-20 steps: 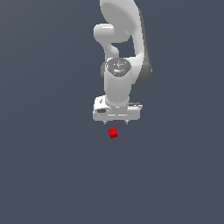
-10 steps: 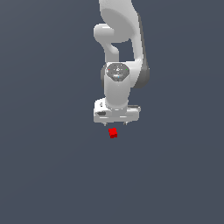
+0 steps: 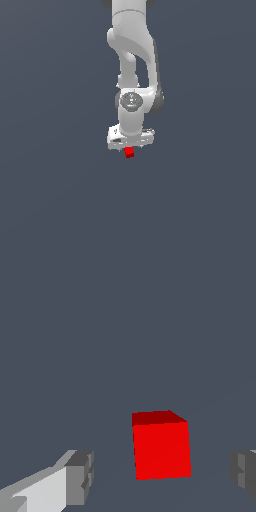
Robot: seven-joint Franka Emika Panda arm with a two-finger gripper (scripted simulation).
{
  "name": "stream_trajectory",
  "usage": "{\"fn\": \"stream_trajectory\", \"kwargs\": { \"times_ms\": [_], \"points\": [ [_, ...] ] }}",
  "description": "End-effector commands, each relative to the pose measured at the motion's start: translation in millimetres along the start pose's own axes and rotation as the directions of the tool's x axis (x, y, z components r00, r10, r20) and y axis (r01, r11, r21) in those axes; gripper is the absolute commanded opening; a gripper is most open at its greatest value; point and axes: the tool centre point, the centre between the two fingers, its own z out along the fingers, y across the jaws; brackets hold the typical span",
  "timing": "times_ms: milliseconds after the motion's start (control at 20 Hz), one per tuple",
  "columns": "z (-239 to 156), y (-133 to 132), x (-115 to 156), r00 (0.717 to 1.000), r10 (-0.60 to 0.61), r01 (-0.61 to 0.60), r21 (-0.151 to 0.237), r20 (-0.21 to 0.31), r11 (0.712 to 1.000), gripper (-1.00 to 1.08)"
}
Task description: Pick up the red cube and move it to a goal position.
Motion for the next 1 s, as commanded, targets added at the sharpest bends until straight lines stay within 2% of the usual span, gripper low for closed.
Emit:
{"fn": "stream_trajectory", "kwargs": {
  "times_ms": [0, 300, 650, 700, 950],
  "points": [
    [18, 2, -2, 1.0, -0.027, 0.027, -0.001, -0.002, 1.0, 1.0],
    [44, 4, -3, 0.998, -0.063, 0.063, -0.002, -0.004, 0.998, 1.0],
    [46, 5, -2, 0.998, -0.066, 0.066, -0.003, -0.004, 0.998, 1.0],
    [46, 5, -2, 0.998, -0.066, 0.066, -0.003, -0.004, 0.998, -1.0],
    [46, 5, -2, 0.998, -0.066, 0.066, -0.003, -0.004, 0.998, -1.0]
  ]
}}
